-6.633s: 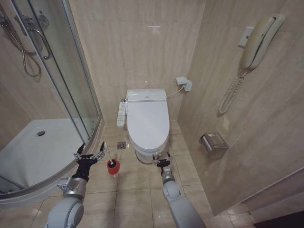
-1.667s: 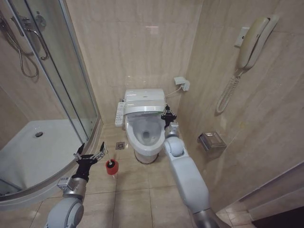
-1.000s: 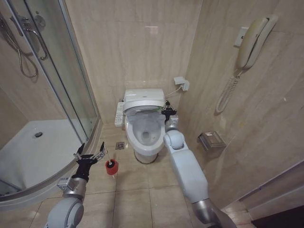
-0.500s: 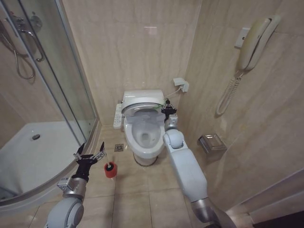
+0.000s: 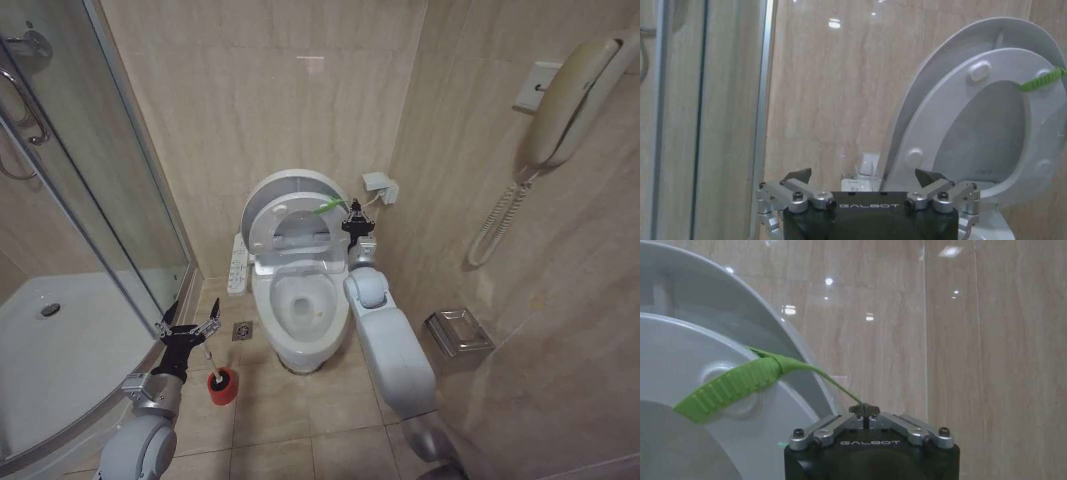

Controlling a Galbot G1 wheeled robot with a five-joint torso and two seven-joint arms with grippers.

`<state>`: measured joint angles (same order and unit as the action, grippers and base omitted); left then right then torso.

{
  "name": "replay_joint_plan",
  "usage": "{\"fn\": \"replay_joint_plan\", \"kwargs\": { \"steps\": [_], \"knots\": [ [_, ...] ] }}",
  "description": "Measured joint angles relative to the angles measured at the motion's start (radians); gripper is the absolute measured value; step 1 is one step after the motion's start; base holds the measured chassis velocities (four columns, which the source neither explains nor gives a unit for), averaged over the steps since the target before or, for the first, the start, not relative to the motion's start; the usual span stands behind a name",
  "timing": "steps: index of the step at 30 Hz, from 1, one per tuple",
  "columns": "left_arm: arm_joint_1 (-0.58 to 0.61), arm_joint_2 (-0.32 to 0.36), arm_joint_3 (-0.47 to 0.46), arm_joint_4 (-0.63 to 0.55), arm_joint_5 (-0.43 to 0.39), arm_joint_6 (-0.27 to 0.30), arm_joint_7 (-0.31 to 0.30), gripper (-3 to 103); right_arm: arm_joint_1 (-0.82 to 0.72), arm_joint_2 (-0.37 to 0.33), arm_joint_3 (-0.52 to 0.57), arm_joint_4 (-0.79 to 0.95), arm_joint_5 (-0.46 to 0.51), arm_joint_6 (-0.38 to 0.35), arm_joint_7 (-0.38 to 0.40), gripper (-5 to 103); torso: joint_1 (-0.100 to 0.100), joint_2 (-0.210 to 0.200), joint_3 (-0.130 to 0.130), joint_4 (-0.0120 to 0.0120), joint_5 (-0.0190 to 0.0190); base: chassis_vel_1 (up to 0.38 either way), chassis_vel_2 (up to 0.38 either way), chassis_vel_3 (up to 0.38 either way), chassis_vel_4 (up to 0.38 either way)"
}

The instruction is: Open the toilet lid, clean the toilet bowl with a toilet brush, close the toilet lid, and flush.

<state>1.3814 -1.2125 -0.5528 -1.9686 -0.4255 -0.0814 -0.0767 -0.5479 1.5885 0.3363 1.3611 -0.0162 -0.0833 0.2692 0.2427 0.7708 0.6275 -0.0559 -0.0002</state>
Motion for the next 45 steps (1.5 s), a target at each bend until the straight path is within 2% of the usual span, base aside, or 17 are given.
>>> {"fn": "replay_joint_plan", "kwargs": {
  "steps": [2, 8, 15, 24, 31, 45],
  "knots": [
    [0.0, 0.0, 0.0, 0.0, 0.0, 0.0, 0.0, 100, 0.01, -0.005, 0.002, -0.009, 0.005, 0.0, -0.001, 1, 0.0, 0.0, 0.0, 0.0006, 0.0003, 0.059, -0.009, -0.052, 0.048],
    [0.0, 0.0, 0.0, 0.0, 0.0, 0.0, 0.0, 100, 0.031, -0.011, -0.002, -0.023, 0.009, -0.004, -0.002, 1, 0.0, 0.0, 0.0, -0.0002, 0.0004, 0.044, -0.03, -0.033, 0.03],
    [0.0, 0.0, 0.0, 0.0, 0.0, 0.0, 0.0, 100, 0.048, -0.017, -0.008, -0.027, 0.007, -0.005, -0.005, 1, 0.0, 0.0, 0.0, 0.0, 0.0004, 0.0, 0.0, 0.0, 0.0],
    [0.0, 0.0, 0.0, 0.0, 0.0, 0.0, 0.0, 100, 0.078, -0.059, -0.011, -0.022, -0.01, -0.018, -0.01, 0, 0.0, -0.001, 0.001, 0.0007, 0.0006, 0.0, 0.0, 0.0, 0.0],
    [0.0, 0.0, 0.0, 0.0, 0.0, 0.0, 0.0, 100, 0.132, -0.091, -0.015, -0.046, -0.008, -0.02, -0.018, 0, 0.0, -0.001, 0.0, -0.0002, 0.0002, 0.0, 0.0, 0.0, 0.0],
    [0.0, 0.0, 0.0, 0.0, 0.0, 0.0, 0.0, 100, 0.24, -0.071, -0.02, -0.14, -0.033, 0.001, -0.037, 0, 0.0, 0.0, 0.0, -0.0007, 0.0002, 0.0, 0.0, 0.0, 0.0]
  ]
}}
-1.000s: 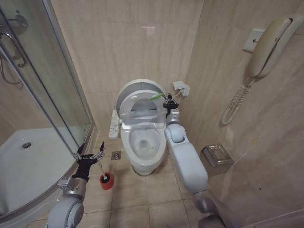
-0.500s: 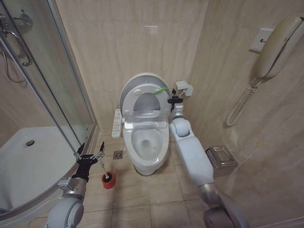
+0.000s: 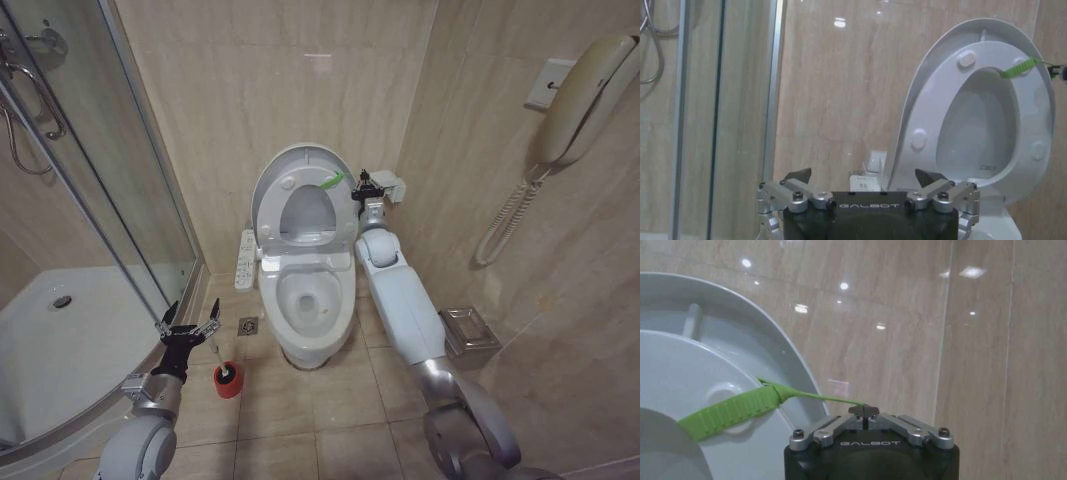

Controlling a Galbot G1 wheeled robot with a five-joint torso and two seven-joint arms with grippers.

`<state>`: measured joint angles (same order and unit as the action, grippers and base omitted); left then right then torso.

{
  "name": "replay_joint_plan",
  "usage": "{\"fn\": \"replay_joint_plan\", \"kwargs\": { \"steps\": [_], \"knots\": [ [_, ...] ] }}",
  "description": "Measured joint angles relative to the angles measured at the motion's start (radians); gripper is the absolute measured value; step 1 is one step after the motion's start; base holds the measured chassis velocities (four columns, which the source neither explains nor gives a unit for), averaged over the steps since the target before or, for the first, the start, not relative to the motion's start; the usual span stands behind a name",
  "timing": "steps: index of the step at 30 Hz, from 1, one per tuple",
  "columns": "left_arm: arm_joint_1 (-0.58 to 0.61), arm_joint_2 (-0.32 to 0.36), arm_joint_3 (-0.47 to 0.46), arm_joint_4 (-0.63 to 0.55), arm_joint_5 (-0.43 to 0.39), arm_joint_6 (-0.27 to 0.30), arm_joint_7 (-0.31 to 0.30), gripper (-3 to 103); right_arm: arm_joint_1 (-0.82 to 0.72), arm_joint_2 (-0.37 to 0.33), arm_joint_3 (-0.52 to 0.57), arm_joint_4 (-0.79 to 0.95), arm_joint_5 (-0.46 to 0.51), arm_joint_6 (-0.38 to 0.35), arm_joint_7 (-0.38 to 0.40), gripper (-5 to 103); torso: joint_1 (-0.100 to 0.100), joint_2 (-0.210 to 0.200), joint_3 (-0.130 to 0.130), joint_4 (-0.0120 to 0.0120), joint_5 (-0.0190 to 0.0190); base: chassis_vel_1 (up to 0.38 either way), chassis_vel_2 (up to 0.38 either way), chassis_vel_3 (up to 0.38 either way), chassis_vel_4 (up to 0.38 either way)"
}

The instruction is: Open the toilet lid, clean the toilet bowl with a toilet brush, close the toilet lid, and flush.

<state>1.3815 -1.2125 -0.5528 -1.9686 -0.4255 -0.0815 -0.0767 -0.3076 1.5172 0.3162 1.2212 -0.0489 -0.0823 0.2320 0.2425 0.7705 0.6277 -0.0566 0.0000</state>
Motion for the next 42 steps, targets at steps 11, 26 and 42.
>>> {"fn": "replay_joint_plan", "kwargs": {
  "steps": [11, 26, 42],
  "knots": [
    [0.0, 0.0, 0.0, 0.0, 0.0, 0.0, 0.0, 100, 0.018, 0.033, -0.008, -0.024, -0.022, 0.007, -0.008, 0, 0.0, 0.0, 0.0, -0.0006, 0.0, 0.0, 0.0, 0.0, 0.0],
    [0.0, 0.0, 0.0, 0.0, 0.0, 0.0, 0.0, 100, 0.027, 0.048, -0.008, -0.027, -0.029, -0.002, -0.01, 0, 0.0, 0.0, 0.0, -0.0001, 0.0, 0.0, 0.0, 0.0, 0.0],
    [0.0, 0.0, 0.0, 0.0, 0.0, 0.0, 0.0, 100, 0.022, 0.046, -0.01, -0.02, -0.029, -0.001, -0.011, 0, 0.0, 0.0, 0.0, 0.0, 0.0, -0.005, 0.006, 0.008, -0.008]
  ]
}}
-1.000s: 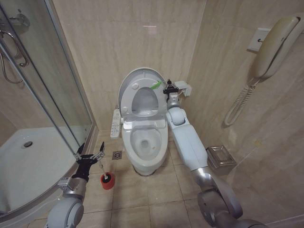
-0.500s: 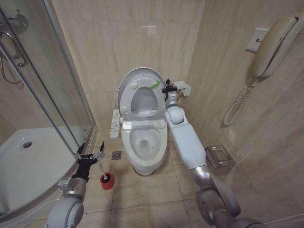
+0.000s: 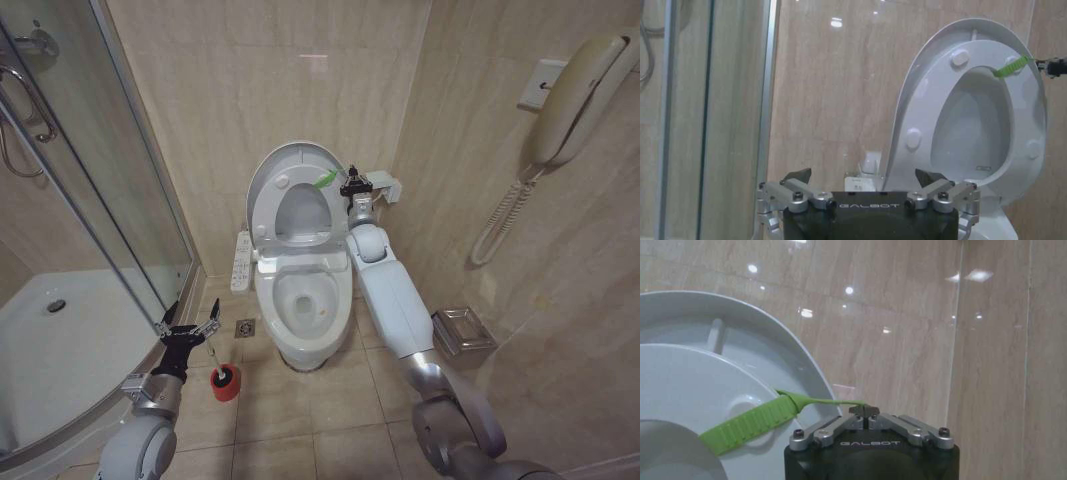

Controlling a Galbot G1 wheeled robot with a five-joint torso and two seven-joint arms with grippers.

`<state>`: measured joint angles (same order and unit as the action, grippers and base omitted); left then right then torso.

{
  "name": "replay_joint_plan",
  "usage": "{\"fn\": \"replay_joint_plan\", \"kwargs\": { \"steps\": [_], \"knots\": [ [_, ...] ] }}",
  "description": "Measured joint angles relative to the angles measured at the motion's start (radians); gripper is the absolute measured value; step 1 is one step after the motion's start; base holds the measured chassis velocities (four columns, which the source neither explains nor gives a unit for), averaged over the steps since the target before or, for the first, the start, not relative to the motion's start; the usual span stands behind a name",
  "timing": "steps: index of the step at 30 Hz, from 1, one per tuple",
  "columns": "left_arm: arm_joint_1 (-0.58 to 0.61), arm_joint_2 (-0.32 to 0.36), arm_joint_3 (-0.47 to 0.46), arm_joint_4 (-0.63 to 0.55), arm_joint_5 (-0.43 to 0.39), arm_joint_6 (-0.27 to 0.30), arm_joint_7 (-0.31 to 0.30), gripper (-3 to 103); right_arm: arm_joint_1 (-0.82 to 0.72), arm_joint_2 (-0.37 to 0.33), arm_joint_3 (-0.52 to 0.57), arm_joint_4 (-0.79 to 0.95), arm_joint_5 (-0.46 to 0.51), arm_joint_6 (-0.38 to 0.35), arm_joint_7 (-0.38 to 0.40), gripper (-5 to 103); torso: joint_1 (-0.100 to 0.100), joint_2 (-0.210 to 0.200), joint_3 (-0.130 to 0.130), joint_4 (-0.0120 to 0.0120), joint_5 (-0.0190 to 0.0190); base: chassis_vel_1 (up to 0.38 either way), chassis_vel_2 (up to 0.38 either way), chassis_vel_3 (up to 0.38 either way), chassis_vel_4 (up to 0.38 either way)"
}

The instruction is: Open the toilet lid, clean the toilet bowl with a toilet brush, close the toilet lid, and flush.

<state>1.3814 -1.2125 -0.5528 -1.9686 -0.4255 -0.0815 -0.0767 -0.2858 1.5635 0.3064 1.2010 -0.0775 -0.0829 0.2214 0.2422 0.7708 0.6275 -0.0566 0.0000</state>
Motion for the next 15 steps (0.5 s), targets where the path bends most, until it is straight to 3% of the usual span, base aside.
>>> {"fn": "replay_joint_plan", "kwargs": {
  "steps": [15],
  "knots": [
    [0.0, 0.0, 0.0, 0.0, 0.0, 0.0, 0.0, 100, -0.005, -0.008, 0.004, 0.001, 0.001, -0.003, -0.003, 0, 0.0, 0.0, 0.0, 0.0004, 0.0, -0.03, 0.026, 0.027, -0.027]
  ]
}}
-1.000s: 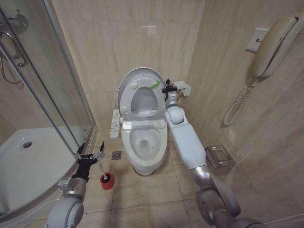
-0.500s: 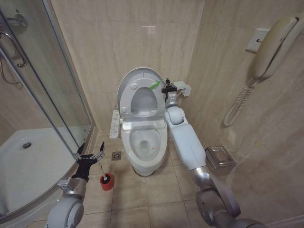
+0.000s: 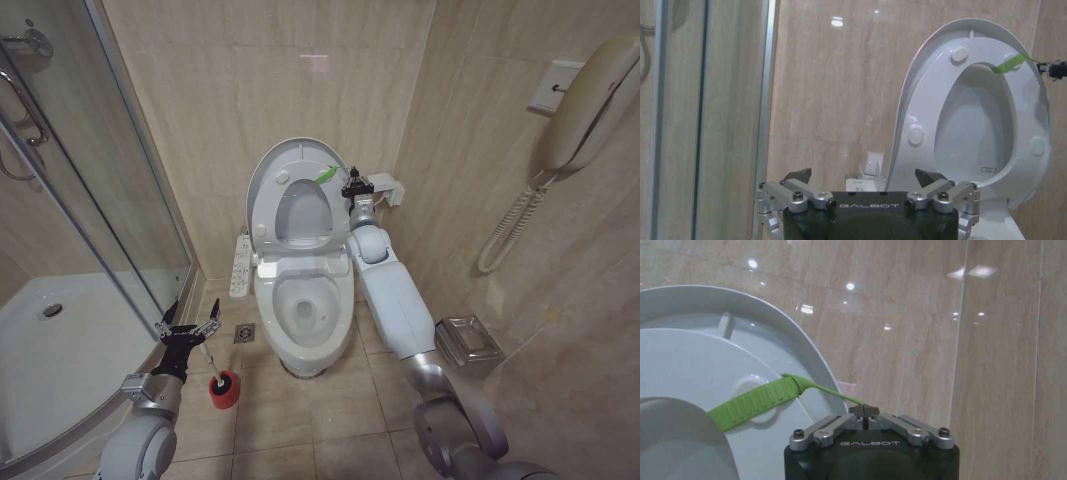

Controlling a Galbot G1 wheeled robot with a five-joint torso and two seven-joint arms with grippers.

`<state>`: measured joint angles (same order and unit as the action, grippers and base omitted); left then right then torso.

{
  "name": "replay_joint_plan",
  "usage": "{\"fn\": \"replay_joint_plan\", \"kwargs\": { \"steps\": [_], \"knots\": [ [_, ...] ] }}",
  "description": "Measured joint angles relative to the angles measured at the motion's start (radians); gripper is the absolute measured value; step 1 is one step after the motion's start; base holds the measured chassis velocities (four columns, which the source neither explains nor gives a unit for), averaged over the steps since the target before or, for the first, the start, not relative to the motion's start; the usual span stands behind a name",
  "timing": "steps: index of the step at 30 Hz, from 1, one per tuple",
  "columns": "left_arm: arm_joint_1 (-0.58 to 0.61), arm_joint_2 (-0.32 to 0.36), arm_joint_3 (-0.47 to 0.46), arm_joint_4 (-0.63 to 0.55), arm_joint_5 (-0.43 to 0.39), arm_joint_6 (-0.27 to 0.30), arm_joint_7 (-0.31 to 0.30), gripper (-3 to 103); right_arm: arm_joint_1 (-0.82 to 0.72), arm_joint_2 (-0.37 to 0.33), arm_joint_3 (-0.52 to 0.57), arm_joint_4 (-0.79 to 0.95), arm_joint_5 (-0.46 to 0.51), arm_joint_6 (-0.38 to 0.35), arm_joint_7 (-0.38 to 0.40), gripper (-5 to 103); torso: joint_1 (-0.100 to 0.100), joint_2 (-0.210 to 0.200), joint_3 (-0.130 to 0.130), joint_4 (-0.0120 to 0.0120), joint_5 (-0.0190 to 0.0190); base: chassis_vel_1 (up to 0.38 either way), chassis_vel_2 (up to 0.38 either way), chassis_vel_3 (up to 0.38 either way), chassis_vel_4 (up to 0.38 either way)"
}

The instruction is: Open the toilet lid, clean the toilet bowl with a toilet brush, close the toilet lid, and flush.

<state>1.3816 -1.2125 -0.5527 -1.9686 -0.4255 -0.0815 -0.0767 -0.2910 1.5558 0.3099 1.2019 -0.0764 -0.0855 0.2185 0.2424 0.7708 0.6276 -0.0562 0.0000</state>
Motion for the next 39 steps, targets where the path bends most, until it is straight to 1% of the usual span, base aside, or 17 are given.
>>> {"fn": "replay_joint_plan", "kwargs": {
  "steps": [5, 18, 31, 35, 36, 39],
  "knots": [
    [0.0, 0.0, 0.0, 0.0, 0.0, 0.0, 0.0, 100, 0.001, 0.001, -0.003, 0.003, 0.004, -0.005, 0.002, 0, 0.0, 0.0, 0.0, -0.0004, 0.0, 0.0, 0.0, 0.0, 0.0],
    [0.0, 0.0, 0.0, 0.0, 0.0, 0.0, 0.0, 100, 0.003, 0.006, -0.005, 0.003, -0.001, -0.006, 0.005, 0, 0.0, 0.0, 0.0, -0.0003, 0.0, -0.02, 0.016, 0.026, -0.018],
    [-0.001, 0.0, 0.0, 0.0, 0.0, 0.0, 0.0, 100, 0.015, 0.006, 0.003, 0.001, -0.004, -0.003, 0.009, 0, 0.001, 0.0, 0.0, -0.0004, -0.0001, -0.17, 0.182, 0.177, -0.192],
    [0.0, 0.0, 0.0, 0.0, 0.0, 0.0, 0.0, 100, 0.019, 0.002, 0.01, -0.004, -0.002, -0.003, 0.01, 0, 0.001, 0.0, 0.0, -0.0007, -0.0002, -0.11, 0.157, 0.015, -0.086],
    [0.0, 0.0, 0.0, 0.0, 0.0, 0.0, 0.0, 100, 0.014, 0.002, 0.012, 0.007, 0.004, -0.005, 0.01, 0, 0.0, 0.0, 0.0, 0.0, -0.0001, -0.039, 0.054, 0.035, 0.037],
    [0.0, 0.0, 0.0, 0.0, 0.0, 0.0, 0.0, 100, -0.013, -0.007, 0.012, 0.036, 0.018, -0.016, 0.009, 0, 0.0, 0.0, 0.0, 0.0001, -0.0001, 0.004, -0.029, 0.014, 0.037]
  ]
}}
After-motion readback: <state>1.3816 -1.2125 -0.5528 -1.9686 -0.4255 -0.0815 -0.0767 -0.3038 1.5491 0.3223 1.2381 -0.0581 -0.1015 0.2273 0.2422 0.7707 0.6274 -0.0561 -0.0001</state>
